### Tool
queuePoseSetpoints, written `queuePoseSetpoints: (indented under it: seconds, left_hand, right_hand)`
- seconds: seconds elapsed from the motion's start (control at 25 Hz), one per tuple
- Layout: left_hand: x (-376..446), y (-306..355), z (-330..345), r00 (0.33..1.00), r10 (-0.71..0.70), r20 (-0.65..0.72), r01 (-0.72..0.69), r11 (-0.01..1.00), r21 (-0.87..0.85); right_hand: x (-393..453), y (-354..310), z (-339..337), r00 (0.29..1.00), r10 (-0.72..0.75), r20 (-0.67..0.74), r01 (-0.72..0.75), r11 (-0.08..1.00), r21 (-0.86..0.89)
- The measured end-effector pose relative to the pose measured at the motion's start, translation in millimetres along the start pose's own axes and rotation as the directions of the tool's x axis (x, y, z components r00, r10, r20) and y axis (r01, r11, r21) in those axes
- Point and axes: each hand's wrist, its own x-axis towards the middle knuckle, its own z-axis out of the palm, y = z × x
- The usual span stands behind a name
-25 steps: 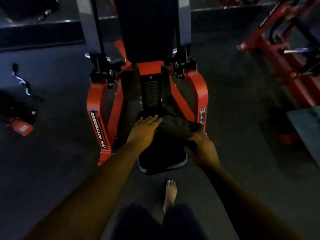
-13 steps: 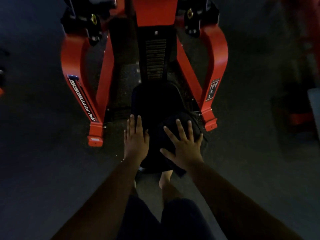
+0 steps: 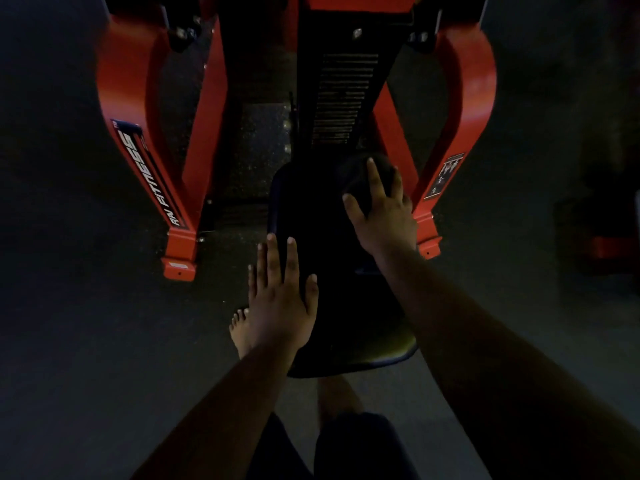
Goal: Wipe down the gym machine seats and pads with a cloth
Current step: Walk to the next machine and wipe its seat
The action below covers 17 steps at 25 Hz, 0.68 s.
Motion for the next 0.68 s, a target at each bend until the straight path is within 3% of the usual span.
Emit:
queuePoseSetpoints:
  seconds: [0.16,0.28,0.4,0.52,0.68]
  left_hand:
    - [-0.3,-0.4,0.1,1.000,0.004,0.000,-0.004,1.000,0.002]
    - [-0.3,-0.6,-0.5,1.000,0.001,0.008,-0.001,1.000,0.013]
    - [1.0,-0.5,-0.5,1.000,0.008,0.009,-0.008,1.000,0.002]
    - [3.0,-2.1,0.7,1.000,0.020,-0.009,-0.020,0.999,-0.036]
    - [-0.6,-7.6,2.3,0.994,-0.008,-0.113,-0.019,0.973,-0.229]
  right_hand:
    - [-61.2,22.3,2.6,0.997,-0.072,0.014,0.073,0.992,-0.106]
    - [-119.8,41.7,10.7,0.997,0.039,0.065,-0.030,0.992,-0.125]
    - [-67.1,18.5,10.7,1.000,0.026,-0.005,-0.026,0.988,-0.153]
    - [8.4,-35.0,12.5,0.975,-0.223,0.019,0.220,0.941,-0.256]
    - [27.7,-55.2,15.8,0.862,-0.490,0.130,0.500,0.779,-0.378]
